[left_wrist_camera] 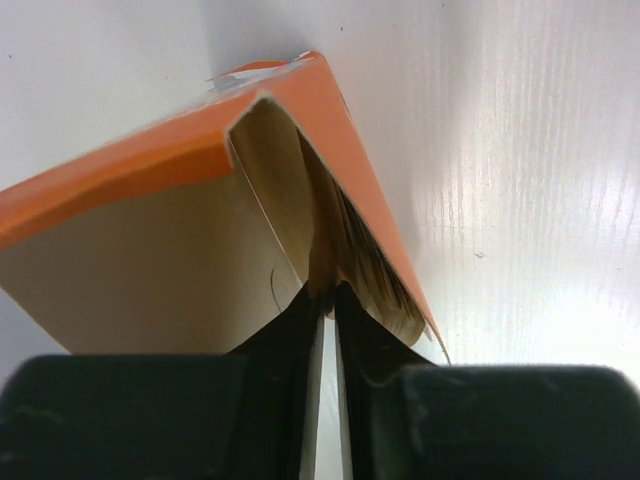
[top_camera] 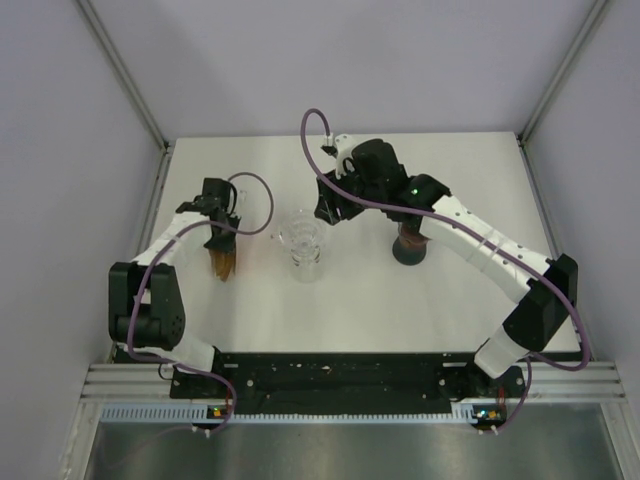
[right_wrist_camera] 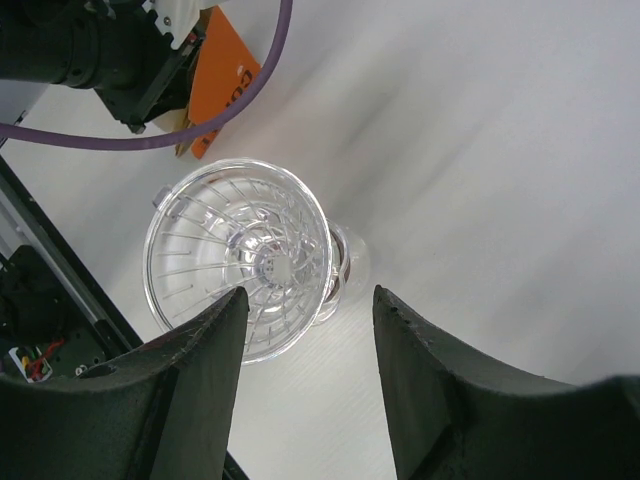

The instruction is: Place the coffee filter in the dripper

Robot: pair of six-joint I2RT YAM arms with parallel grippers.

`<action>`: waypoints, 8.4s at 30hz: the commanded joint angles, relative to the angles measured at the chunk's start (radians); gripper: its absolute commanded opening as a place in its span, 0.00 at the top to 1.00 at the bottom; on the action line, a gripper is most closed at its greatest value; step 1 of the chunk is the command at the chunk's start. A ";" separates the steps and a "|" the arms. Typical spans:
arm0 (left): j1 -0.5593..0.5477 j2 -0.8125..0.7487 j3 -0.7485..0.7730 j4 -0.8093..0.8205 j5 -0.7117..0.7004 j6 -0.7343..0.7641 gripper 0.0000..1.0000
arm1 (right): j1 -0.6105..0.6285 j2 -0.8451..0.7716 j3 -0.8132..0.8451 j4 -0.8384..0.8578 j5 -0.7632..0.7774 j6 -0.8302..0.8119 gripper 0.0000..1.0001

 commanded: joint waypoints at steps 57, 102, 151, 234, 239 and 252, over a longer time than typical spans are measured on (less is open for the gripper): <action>0.126 -0.328 0.533 -0.346 0.509 -0.183 1.00 | 0.304 0.426 0.420 0.472 0.350 -0.004 0.53; 0.091 -0.311 0.672 -0.415 0.699 -0.054 0.26 | 0.152 0.181 0.455 -0.049 0.312 -0.079 1.00; -0.038 -0.253 0.436 -0.237 0.673 -0.219 0.25 | 0.083 0.428 0.846 -0.596 0.062 -0.142 0.56; -0.014 -0.264 0.191 -0.059 0.774 -0.381 0.66 | 0.161 0.423 0.708 -0.410 0.099 -0.166 1.00; -0.014 -0.264 0.194 -0.063 0.770 -0.376 0.66 | 0.158 0.375 0.711 -0.409 0.076 -0.172 1.00; -0.014 -0.268 0.264 -0.117 0.740 -0.328 0.44 | 0.089 0.175 0.572 -0.323 0.180 -0.159 0.71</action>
